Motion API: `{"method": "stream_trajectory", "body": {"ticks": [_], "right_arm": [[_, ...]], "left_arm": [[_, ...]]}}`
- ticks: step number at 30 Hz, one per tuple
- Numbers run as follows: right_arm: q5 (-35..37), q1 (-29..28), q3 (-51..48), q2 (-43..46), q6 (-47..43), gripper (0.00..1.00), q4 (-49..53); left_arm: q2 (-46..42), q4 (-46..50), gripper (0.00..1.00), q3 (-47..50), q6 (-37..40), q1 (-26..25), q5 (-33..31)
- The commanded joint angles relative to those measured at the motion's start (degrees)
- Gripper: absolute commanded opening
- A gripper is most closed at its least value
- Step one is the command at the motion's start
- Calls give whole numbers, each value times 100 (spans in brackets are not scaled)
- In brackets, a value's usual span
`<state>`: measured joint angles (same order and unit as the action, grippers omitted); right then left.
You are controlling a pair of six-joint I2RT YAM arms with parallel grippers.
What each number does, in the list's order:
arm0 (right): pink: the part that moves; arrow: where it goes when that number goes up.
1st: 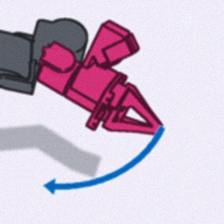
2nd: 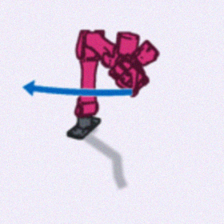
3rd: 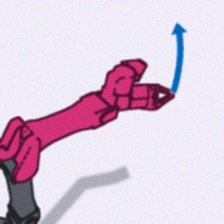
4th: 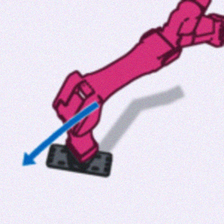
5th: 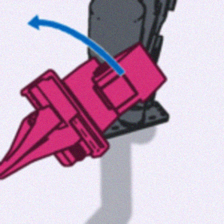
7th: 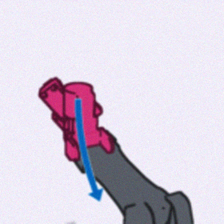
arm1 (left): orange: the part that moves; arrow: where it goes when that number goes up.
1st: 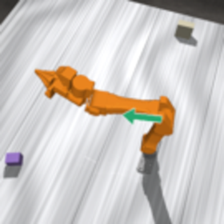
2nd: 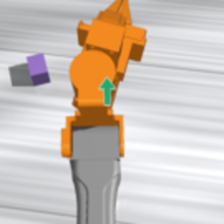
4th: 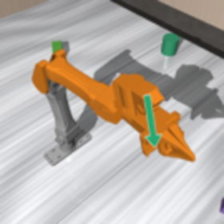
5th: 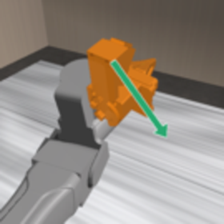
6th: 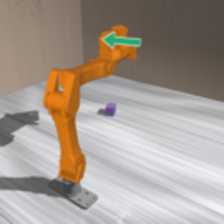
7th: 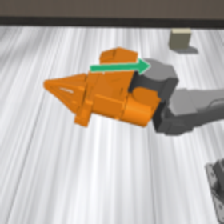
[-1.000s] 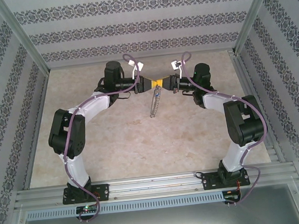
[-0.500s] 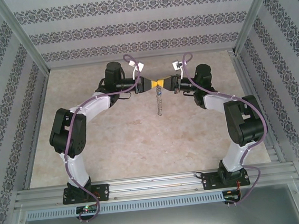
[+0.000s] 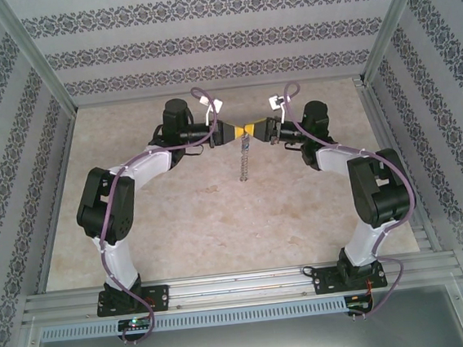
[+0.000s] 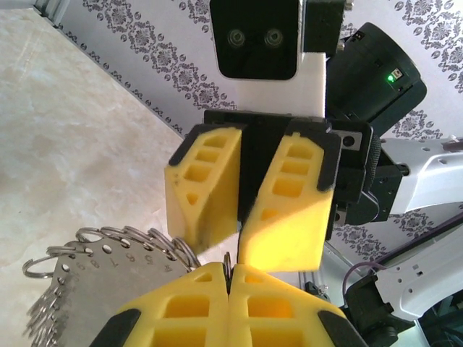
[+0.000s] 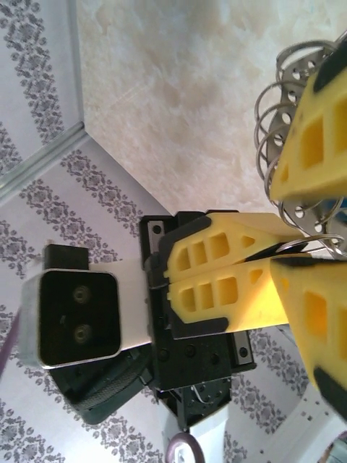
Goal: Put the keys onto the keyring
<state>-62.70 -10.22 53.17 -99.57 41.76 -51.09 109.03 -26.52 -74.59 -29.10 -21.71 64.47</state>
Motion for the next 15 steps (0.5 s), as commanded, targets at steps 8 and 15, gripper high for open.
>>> {"method": "stream_trajectory", "body": {"ticks": [8, 15], "right_arm": [[452, 187, -231, 693, 104, 47, -313], [875, 356, -482, 1026, 205, 52, -299]], "left_arm": [[-233, -561, 0, 186, 156, -51, 7], [-333, -687, 0, 266, 141, -50, -24]]}}
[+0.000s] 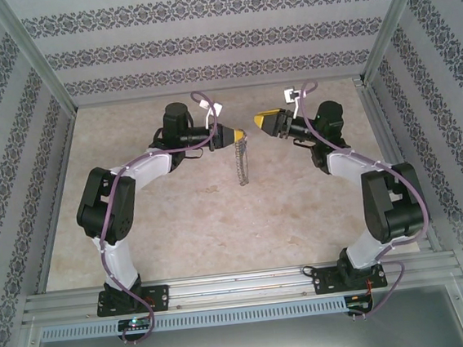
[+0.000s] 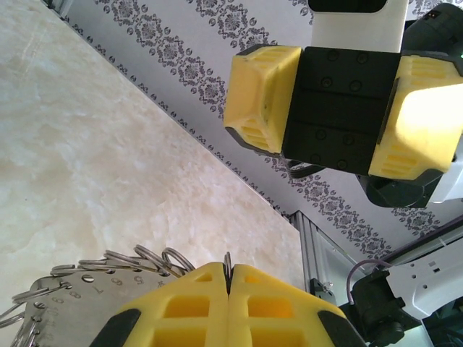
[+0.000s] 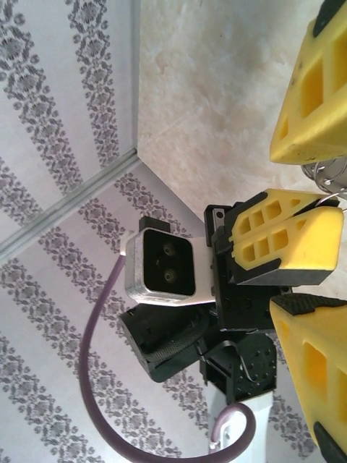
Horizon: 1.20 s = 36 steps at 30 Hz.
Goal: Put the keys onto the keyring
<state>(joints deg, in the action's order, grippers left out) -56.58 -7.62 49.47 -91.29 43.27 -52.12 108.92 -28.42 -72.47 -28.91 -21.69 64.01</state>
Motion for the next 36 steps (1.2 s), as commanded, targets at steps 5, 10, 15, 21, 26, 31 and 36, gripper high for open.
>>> {"method": "stream_trajectory", "body": {"ticks": [5, 10, 15, 21, 26, 31, 36], "right_arm": [[460, 198, -281, 340, 111, 53, -198], [928, 281, -626, 574, 86, 53, -139], [1366, 400, -1042, 833, 18, 54, -26], [1533, 423, -1423, 1037, -67, 54, 34], [1662, 419, -1661, 1172, -167, 54, 104], [1848, 389, -1937, 1271, -265, 54, 132], [1999, 242, -2120, 1256, -332, 54, 123]], "left_arm": [[-457, -524, 0, 144, 210, -51, -55], [-539, -515, 0, 167, 278, -46, -125], [-574, -508, 0, 198, 353, -53, -217], [-565, -534, 0, 171, 401, -50, -240], [-578, -580, 0, 198, 390, -54, -283], [-601, -551, 0, 215, 421, -48, -289], [-600, -560, 0, 242, 421, -47, -222]]}}
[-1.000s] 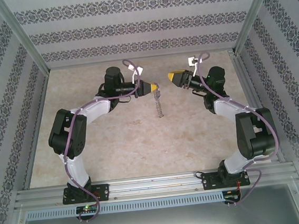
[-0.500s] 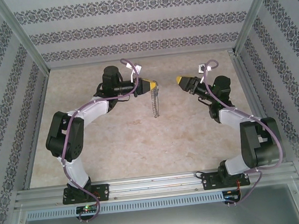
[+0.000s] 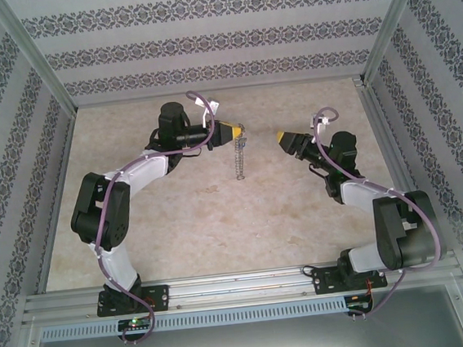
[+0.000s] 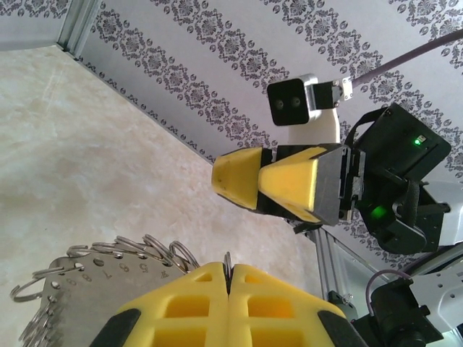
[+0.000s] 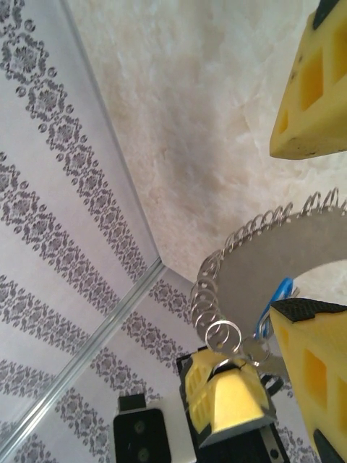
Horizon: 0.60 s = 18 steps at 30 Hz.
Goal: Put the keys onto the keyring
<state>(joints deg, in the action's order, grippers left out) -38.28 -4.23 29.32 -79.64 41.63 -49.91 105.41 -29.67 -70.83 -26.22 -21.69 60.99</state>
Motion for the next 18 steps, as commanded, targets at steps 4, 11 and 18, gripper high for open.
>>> {"method": "stream_trajectory", "body": {"ticks": [4, 11, 18], "right_arm": [[270, -332, -154, 34, -234, 54, -79], [591, -699, -284, 50, -462, 54, 16], [733, -1004, -261, -169, -515, 54, -53]], "left_arm": [[-288, -530, 0, 141, 161, -46, 116], [-431, -674, 0, 253, 154, -32, -5], [-477, -636, 0, 271, 122, -29, -25]]}}
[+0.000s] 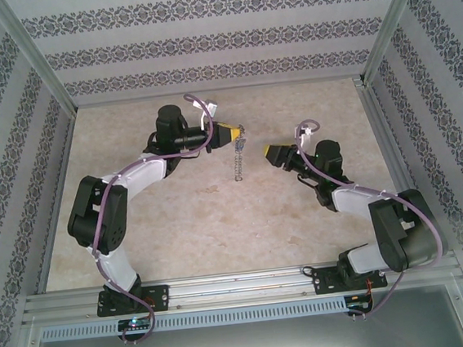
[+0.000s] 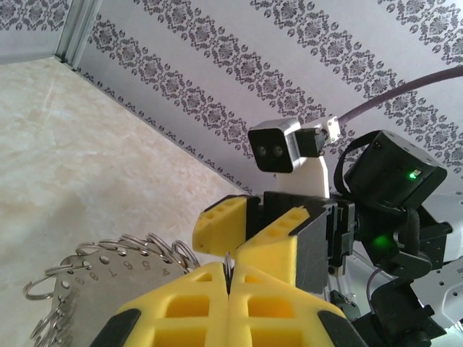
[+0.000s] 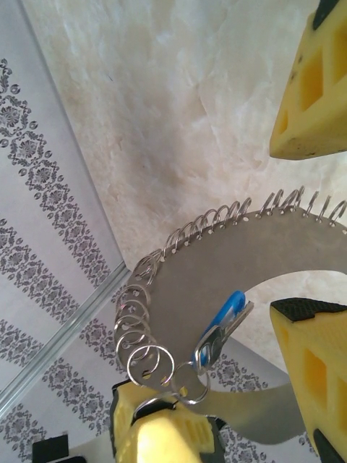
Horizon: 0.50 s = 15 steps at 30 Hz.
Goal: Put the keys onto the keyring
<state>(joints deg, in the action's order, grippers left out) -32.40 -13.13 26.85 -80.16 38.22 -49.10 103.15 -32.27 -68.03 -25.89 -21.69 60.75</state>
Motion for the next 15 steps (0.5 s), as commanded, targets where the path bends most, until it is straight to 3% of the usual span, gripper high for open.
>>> {"method": "stream_trajectory", "body": {"ticks": [1, 15], "right_arm": [[162, -162, 7, -155, -170, 54, -143], [218, -719, 436, -605, -378, 54, -231]], "left_arm": [[-246, -398, 0, -4, 68, -30, -11], [-175, -868, 0, 98, -231, -22, 6]]}}
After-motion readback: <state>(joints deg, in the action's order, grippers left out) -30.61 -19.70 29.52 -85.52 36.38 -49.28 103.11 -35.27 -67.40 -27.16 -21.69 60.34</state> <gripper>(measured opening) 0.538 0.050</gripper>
